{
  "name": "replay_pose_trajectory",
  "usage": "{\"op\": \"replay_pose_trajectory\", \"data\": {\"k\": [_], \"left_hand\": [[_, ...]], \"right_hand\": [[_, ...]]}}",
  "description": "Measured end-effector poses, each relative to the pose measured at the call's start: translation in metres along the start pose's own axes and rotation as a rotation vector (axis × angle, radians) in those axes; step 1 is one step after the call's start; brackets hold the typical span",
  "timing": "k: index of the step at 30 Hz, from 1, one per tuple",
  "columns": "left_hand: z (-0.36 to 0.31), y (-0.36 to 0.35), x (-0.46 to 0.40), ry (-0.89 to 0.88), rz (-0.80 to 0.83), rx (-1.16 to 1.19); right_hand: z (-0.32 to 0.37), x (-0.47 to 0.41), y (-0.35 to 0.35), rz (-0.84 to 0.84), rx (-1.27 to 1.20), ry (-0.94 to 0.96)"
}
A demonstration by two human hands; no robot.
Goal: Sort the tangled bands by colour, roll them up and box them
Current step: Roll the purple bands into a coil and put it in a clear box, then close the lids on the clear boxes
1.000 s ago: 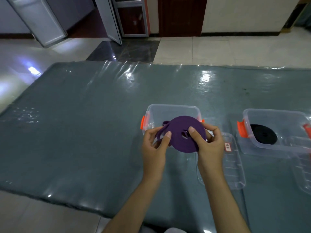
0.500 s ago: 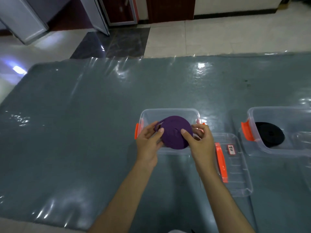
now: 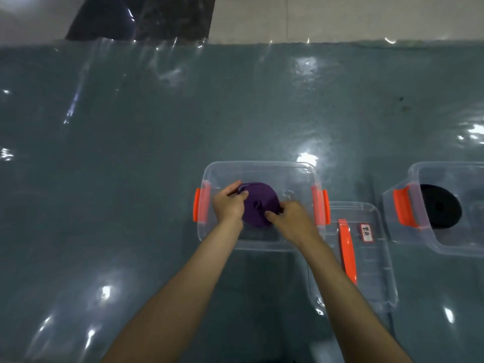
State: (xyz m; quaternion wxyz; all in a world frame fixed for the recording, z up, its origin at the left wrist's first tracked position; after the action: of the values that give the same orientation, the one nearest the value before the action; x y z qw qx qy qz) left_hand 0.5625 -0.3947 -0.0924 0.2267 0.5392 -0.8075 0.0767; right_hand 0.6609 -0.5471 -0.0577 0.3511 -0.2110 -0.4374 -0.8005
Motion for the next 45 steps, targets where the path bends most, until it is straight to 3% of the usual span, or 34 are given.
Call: {"op": "replay_pose_trajectory", "data": {"k": [12, 15, 18, 22, 25, 28, 31, 35, 38, 45], "left_hand": [[0.028, -0.013, -0.032, 0.008, -0.003, -0.247], [0.020, -0.008, -0.031, -0.012, 0.019, -0.376], [0.003, -0.005, -0.022, -0.057, 0.153, -0.610], [-0.029, -0.003, 0.009, -0.289, 0.317, -0.913], [-0.055, 0.006, 0.052, -0.559, 0.365, -1.035], [-0.065, 0.027, 0.104, -0.813, 0.340, -1.137], [-0.057, 0.054, 0.141, -0.904, 0.307, -1.155], [-0.031, 0.080, 0.161, -0.895, 0.304, -1.225], [-0.011, 0.086, 0.167, -0.864, 0.303, -1.294], [0.023, 0.088, 0.164, -0.768, 0.364, -1.330]], "right_hand": [[-0.009, -0.043, -0.015, 0.009, 0.174, -0.108], [-0.003, -0.032, -0.009, 0.000, 0.237, -0.048], [0.010, -0.007, 0.007, -0.066, 0.229, 0.133], [0.020, 0.045, 0.040, -0.234, 0.128, 0.434], [-0.001, 0.075, 0.067, -0.384, 0.001, 0.509], [-0.049, 0.081, 0.082, -0.473, -0.061, 0.423], [-0.109, 0.070, 0.081, -0.523, 0.016, 0.239], [-0.174, 0.056, 0.061, -0.498, 0.097, -0.002], [-0.197, 0.048, 0.039, -0.411, 0.115, -0.045], [-0.195, 0.045, 0.045, -0.562, 0.207, -0.125]]}}
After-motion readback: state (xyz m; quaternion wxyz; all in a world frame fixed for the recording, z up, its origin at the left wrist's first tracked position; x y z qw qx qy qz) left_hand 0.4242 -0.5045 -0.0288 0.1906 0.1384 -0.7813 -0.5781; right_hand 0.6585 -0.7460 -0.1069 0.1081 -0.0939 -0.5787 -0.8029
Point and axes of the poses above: each hand's wrist, its own x-axis away from the middle knuckle, its own y-axis out of the back of the hand, z = x × y, the point moved 7 cm from there along -x, towards the middle knuckle, and after that the axes turned 10 degrees about -y, right-handed, at the moved point
